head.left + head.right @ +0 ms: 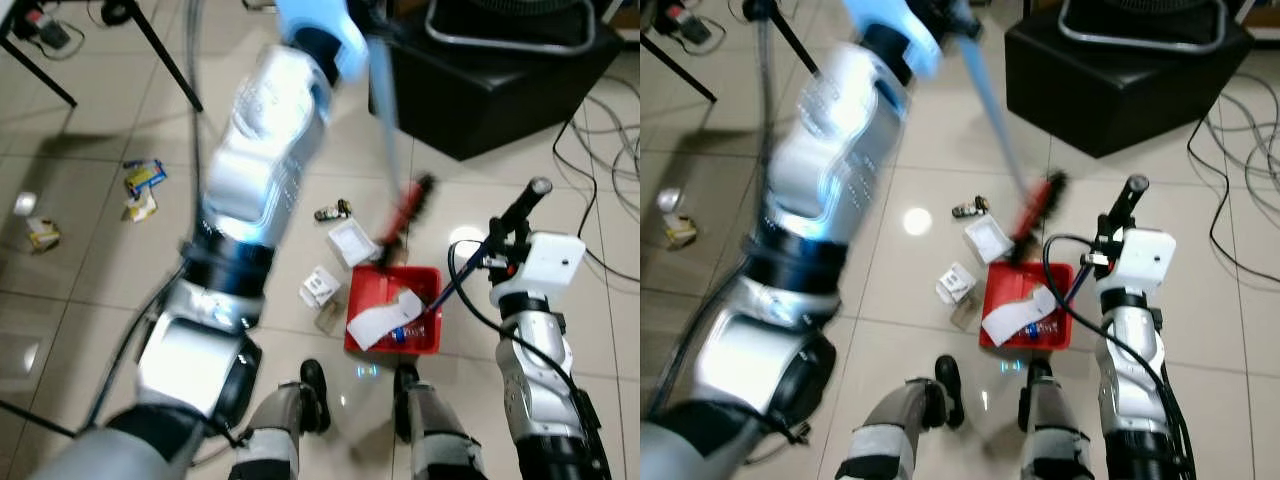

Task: Sweep floor

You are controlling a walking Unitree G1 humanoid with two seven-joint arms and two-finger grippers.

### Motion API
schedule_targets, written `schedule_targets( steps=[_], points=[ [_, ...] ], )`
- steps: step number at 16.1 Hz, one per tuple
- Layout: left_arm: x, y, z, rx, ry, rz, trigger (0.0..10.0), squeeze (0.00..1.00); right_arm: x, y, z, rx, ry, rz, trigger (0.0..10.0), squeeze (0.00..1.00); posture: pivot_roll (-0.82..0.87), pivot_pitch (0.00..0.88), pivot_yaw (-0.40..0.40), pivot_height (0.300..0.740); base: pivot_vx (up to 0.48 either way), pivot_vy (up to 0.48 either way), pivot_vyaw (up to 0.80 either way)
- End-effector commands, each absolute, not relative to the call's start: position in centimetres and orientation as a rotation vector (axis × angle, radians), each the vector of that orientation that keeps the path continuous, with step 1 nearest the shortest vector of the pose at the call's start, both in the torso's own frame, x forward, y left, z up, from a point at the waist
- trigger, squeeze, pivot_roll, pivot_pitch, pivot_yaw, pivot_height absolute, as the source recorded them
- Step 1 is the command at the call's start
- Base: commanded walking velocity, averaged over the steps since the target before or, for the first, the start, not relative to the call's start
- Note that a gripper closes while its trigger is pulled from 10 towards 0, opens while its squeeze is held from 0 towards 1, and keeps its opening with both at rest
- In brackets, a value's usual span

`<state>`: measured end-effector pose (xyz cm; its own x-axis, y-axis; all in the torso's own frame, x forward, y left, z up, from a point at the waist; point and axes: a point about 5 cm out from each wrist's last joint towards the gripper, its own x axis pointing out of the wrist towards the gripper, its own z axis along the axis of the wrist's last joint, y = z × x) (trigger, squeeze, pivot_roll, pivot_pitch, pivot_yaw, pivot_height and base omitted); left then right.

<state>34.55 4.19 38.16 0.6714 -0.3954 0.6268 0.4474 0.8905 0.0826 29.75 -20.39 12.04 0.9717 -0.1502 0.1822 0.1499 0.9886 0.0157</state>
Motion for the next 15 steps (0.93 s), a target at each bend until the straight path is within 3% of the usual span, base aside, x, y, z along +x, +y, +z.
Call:
schedule_targets(
  steps=[1, 4, 7, 9, 15],
  points=[
    [33.8, 4.7, 39.9, -0.04, -0.794, -0.461, 10.0, 0.0, 29.3, -19.6, 9.7, 0.037, -0.08, -0.131, 10.0, 0.0, -0.02, 0.276, 0.199, 0.74, 0.0, 0.0, 0.0],
    [34.2, 5.8, 40.6, 0.123, -0.84, -0.375, 10.0, 0.0, 29.9, -19.6, 9.8, 0.04, -0.092, -0.132, 10.0, 0.0, -0.02, 0.246, 0.201, 0.74, 0.0, 0.0, 0.0],
    [35.6, 7.0, 38.5, 0.277, -0.795, -0.279, 10.0, 0.0, 30.4, -19.9, 10.3, 0.038, -0.12, -0.144, 10.0, 0.0, -0.03, 0.226, 0.203, 0.74, 0.0, 0.0, 0.0],
    [36.9, 8.9, 35.6, 0.39, -0.715, -0.199, 10.0, 0.0, 30.7, -20.1, 10.5, 0.036, -0.131, -0.149, 10.0, 0.0, -0.03, 0.21, 0.204, 0.74, 0.0, 0.0, 0.0],
    [38.1, 13.9, 26.5, 0.45, -0.487, -0.084, 10.0, 0.0, 30.8, -21.0, 10.7, 0.019, -0.147, -0.16, 10.0, 0.0, -0.05, 0.182, 0.198, 0.74, 0.0, 0.0, 0.0]
  ],
)
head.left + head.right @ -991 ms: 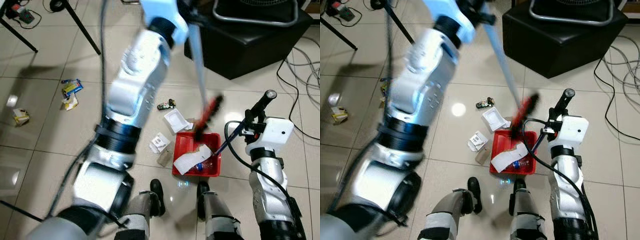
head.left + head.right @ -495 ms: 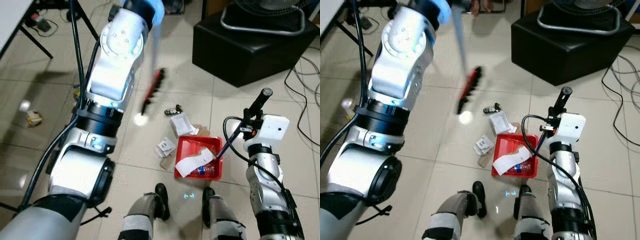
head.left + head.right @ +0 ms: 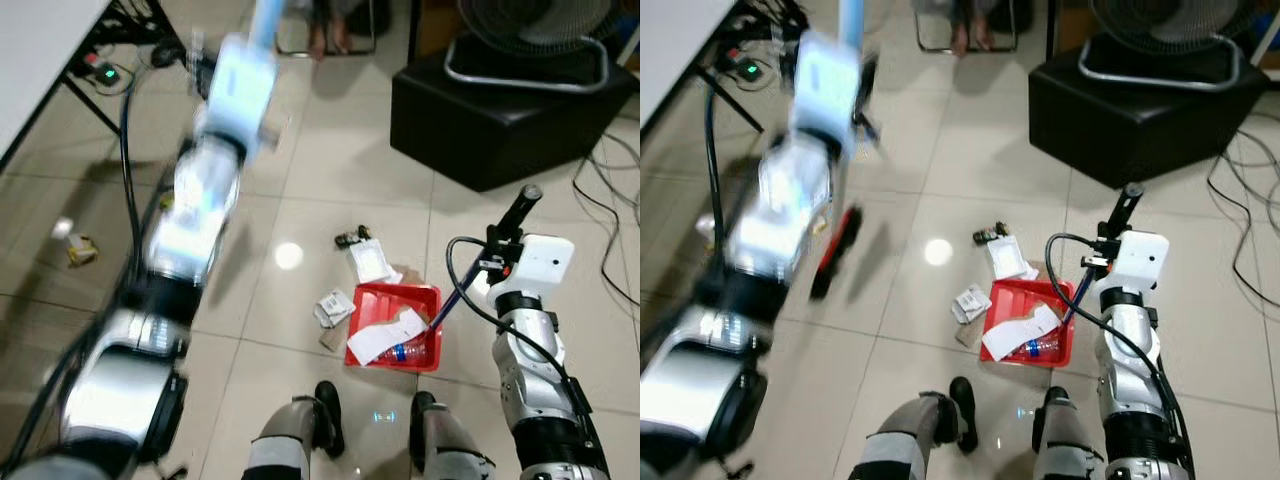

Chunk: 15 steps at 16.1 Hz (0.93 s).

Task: Sweep floor

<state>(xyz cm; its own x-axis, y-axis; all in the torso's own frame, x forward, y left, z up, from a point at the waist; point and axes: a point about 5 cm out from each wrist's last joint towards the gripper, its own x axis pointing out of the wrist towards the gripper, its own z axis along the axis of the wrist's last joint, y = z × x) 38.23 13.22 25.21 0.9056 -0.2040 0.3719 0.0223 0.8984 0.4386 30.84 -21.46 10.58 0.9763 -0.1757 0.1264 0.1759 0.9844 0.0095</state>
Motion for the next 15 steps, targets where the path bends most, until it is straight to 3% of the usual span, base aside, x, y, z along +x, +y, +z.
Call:
schedule_targets(
  steps=[1, 7, 15],
  points=[
    [38.0, 14.5, 25.3, 0.42, -0.458, -0.066, 10.0, 0.0, 30.7, -21.0, 10.7, 0.017, -0.148, -0.16, 10.0, 0.0, -0.05, 0.183, 0.197, 0.74, 0.0, 0.0, 0.0],
    [36.7, 17.6, 19.1, 0.155, -0.29, 0.087, 10.0, 0.0, 29.9, -21.1, 10.6, 0.003, -0.146, -0.151, 10.0, 0.0, -0.08, 0.223, 0.184, 0.74, 0.0, 0.0, 0.0],
    [34.8, 15.7, 16.2, 0.06, -0.251, 0.099, 10.0, 0.0, 26.8, -22.7, 11.5, -0.076, -0.099, -0.113, 10.0, 0.0, -0.2, 0.338, 0.036, 0.74, 0.0, 0.0, 0.0]
  ],
)
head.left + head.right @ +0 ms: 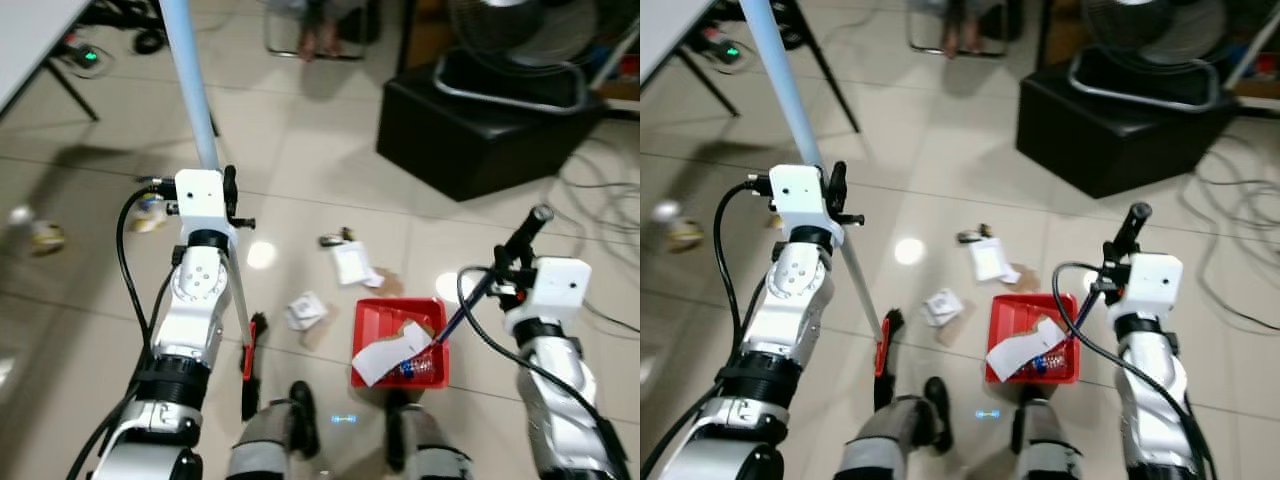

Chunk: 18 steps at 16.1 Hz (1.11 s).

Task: Sweep floor

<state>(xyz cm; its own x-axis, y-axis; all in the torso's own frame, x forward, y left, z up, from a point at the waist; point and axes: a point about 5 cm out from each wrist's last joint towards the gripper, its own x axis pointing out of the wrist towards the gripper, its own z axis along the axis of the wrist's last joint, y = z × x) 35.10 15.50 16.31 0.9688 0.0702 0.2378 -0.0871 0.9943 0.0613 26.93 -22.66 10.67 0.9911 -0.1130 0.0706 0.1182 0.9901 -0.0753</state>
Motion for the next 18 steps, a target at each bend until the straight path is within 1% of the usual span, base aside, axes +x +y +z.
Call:
schedule_targets(
  steps=[1, 3, 8, 13, 15, 18],
  points=[
    [34.7, 15.6, 16.0, 0.054, -0.244, 0.103, 10.0, 0.0, 26.8, -22.9, 11.8, -0.086, -0.096, -0.106, 10.0, 0.0, -0.21, 0.339, 0.025, 0.74, 0.0, 0.0, 0.0],
    [34.6, 14.8, 15.6, 0.031, -0.232, 0.11, 10.0, 0.0, 27.2, -23.6, 12.7, -0.108, -0.094, -0.092, 10.0, 0.0, -0.22, 0.332, -0.013, 0.74, 0.0, 0.0, 0.0],
    [34.3, 13.8, 15.5, 0.016, -0.24, 0.103, 10.0, 0.0, 28.7, -23.7, 14.0, -0.128, -0.102, -0.058, 10.0, 0.0, -0.21, 0.296, -0.053, 0.74, 0.0, 0.0, 0.0],
    [34.6, 13.7, 16.4, 0.031, -0.274, 0.115, 10.0, 0.0, 30.1, -23.0, 14.3, -0.108, -0.11, -0.036, 10.0, 0.0, -0.18, 0.246, -0.058, 0.74, 0.0, 0.0, 0.0],
    [34.6, 13.8, 16.4, 0.029, -0.276, 0.122, 10.0, 0.0, 30.6, -22.9, 14.2, -0.102, -0.113, -0.032, 10.0, 0.0, -0.16, 0.224, -0.049, 0.74, 0.0, 0.0, 0.0],
    [34.7, 13.4, 16.4, 0.026, -0.277, 0.118, 10.0, 0.0, 31.6, -22.3, 14.7, -0.092, -0.133, -0.018, 10.0, 0.0, -0.15, 0.188, -0.058, 0.74, 0.0, 0.0, 0.0]
  ],
)
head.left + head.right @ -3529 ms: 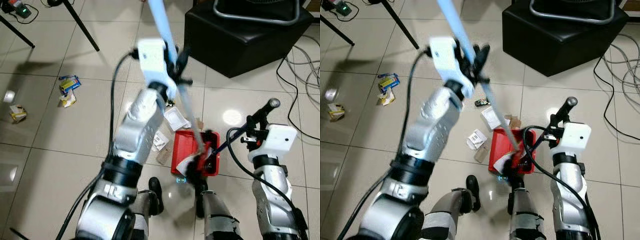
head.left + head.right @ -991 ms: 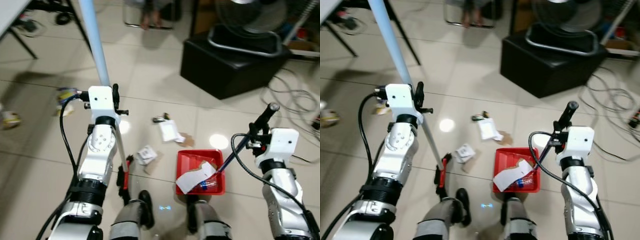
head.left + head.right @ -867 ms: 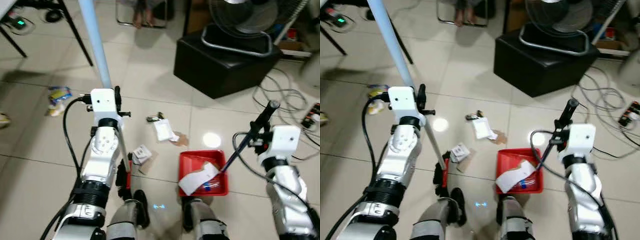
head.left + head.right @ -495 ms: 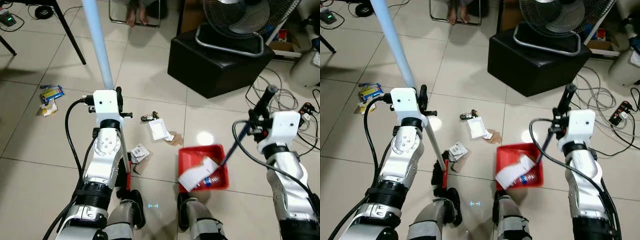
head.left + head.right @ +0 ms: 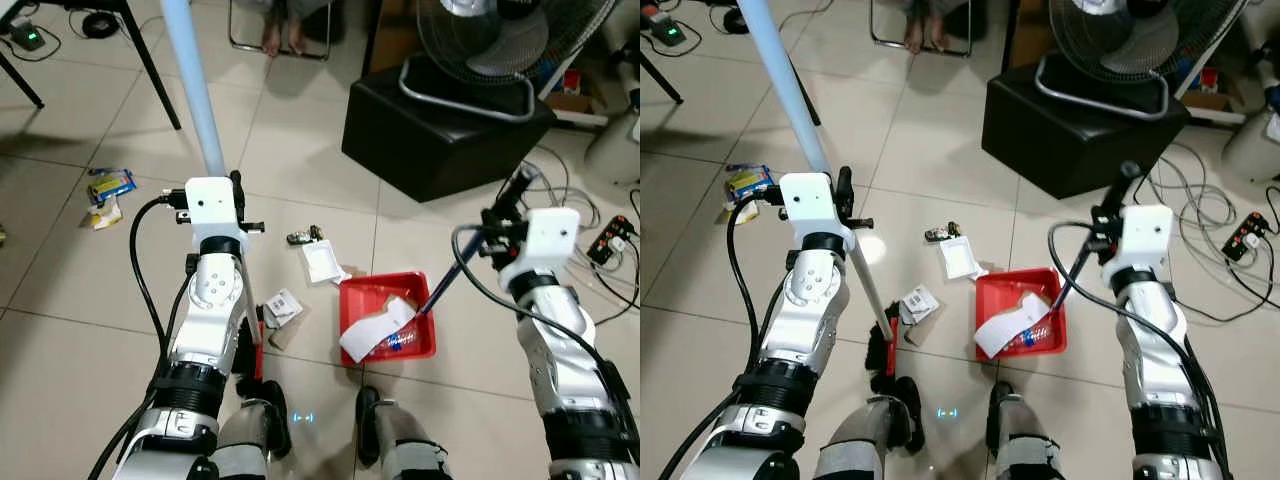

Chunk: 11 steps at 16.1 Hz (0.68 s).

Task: Sweep floor

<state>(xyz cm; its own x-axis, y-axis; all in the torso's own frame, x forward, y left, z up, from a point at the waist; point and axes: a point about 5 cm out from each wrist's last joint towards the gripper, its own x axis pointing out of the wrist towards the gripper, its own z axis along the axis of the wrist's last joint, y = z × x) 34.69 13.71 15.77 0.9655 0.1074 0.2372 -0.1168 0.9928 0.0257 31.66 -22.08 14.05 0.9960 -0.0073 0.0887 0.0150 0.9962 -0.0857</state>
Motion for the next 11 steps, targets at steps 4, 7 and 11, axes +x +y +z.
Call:
schedule_targets(
  steps=[4, 7, 11],
  points=[
    [34.6, 13.5, 15.9, 0.03, -0.254, 0.126, 10.0, 0.0, 32.6, -21.9, 15.1, -0.085, -0.148, -0.004, 10.0, 0.0, -0.14, 0.171, -0.053, 0.74, 0.0, 0.0, 0.0],
    [34.5, 13.5, 15.4, 0.043, -0.238, 0.112, 10.0, 0.0, 32.6, -21.5, 14.7, -0.073, -0.15, -0.003, 10.0, 0.0, -0.14, 0.174, -0.038, 0.74, 0.0, 0.0, 0.0],
    [34.7, 13.1, 15.8, 0.05, -0.238, 0.078, 10.0, 0.0, 32.7, -21.1, 14.2, -0.054, -0.148, -0.013, 10.0, 0.0, -0.12, 0.168, -0.009, 0.74, 0.0, 0.0, 0.0]
  ],
)
